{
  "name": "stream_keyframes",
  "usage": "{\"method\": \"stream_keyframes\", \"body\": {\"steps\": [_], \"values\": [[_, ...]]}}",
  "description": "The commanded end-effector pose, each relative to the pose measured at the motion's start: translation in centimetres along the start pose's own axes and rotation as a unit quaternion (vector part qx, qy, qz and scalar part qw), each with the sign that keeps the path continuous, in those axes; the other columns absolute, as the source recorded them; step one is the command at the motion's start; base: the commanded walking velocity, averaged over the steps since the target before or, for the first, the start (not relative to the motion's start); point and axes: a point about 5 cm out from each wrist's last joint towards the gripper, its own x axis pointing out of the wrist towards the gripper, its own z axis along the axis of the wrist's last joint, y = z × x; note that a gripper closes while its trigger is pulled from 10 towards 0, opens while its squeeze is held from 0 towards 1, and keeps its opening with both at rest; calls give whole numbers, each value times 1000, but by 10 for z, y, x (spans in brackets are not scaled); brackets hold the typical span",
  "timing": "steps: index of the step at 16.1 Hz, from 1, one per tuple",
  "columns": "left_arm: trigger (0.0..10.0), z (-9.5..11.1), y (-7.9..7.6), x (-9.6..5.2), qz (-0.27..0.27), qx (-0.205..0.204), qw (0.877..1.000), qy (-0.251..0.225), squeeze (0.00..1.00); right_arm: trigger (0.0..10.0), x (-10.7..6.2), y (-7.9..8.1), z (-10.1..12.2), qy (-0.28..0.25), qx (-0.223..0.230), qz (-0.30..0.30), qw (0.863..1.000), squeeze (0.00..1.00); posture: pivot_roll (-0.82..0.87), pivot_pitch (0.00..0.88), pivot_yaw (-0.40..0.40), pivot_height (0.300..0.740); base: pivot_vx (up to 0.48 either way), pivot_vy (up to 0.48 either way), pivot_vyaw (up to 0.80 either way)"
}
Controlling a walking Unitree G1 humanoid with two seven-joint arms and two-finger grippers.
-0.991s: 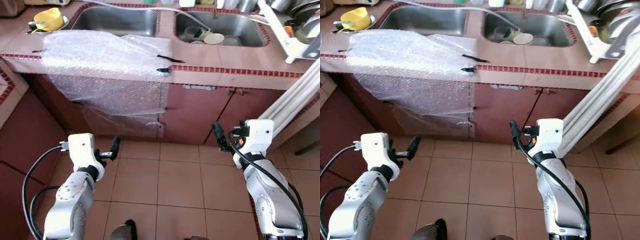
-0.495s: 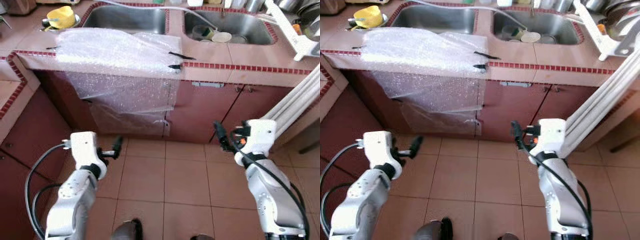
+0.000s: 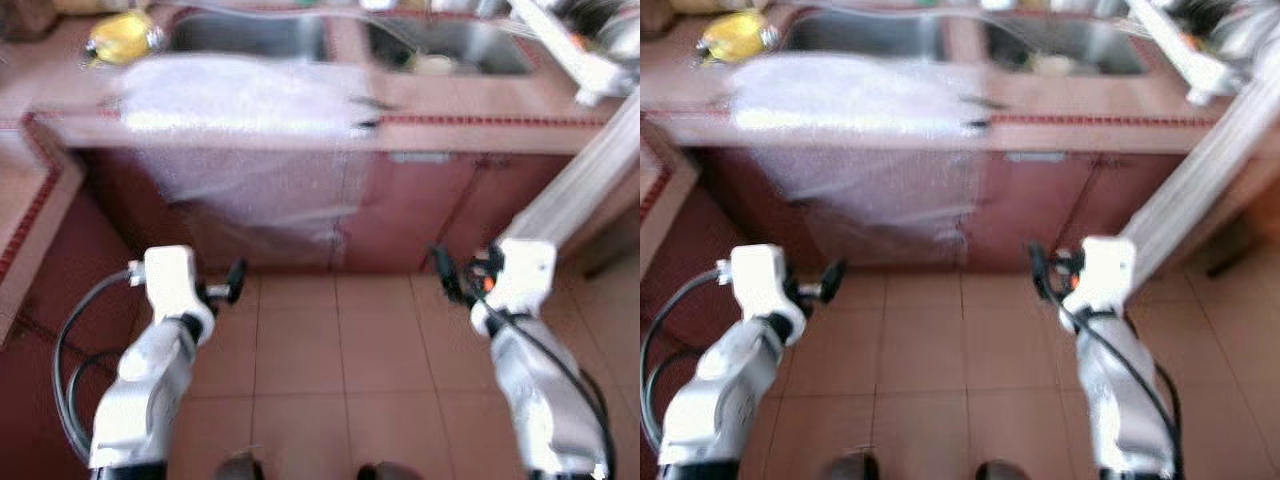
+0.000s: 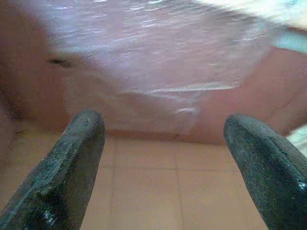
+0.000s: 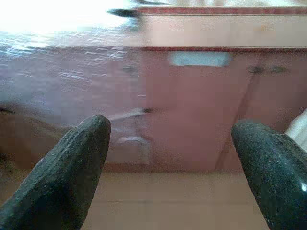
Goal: Kitchen organization
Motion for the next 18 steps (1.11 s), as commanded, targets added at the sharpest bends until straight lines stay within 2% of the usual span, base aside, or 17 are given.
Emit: {"method": "stream_keyframes", "body": {"steps": [1, 3, 6, 7, 11, 14, 17, 18], "values": [[10000, -5, 3, -2, 8, -6, 1000, 10, 0, 10000, -1, 0, 2, -3, -2, 0, 1000, 0, -40, 206, -27, 740, 0, 352, 0], [10000, -5, 3, -2, 12, -8, 1000, 8, 0, 10000, -1, 3, 0, -2, -3, 2, 1000, 0, -45, 204, -30, 740, 0, 319, 0], [10000, -4, 5, -3, 29, -15, 999, -5, 0, 10000, -1, 10, -3, -1, 1, 5, 1000, 0, -41, 201, -41, 740, 0, 0, 0], [10000, -1, 3, -6, 23, -12, 1000, -15, 0, 10000, 0, 13, -1, -8, -12, 14, 1000, 0, -38, 200, -43, 740, 0, 0, 0], [10000, 16, 1, -10, 34, 43, 995, -78, 0, 10000, 5, 15, 12, -40, -43, 31, 998, 0, -32, 196, -45, 740, 0, 0, 0], [10000, 28, -2, -12, 8, 24, 995, -96, 0, 10000, 7, 19, 24, -73, -74, 36, 994, 0, -23, 185, -51, 740, 0, 0, 0], [10000, 35, -5, -8, 3, 17, 994, -112, 0, 10000, 11, 22, 33, -91, -75, 40, 992, 0, -23, 175, -49, 740, 80, 0, 0], [10000, 39, -9, -7, -10, 15, 993, -120, 0, 10000, 11, 27, 41, -111, -102, 50, 987, 0, -27, 172, -46, 740, 319, 0, 0]]}}
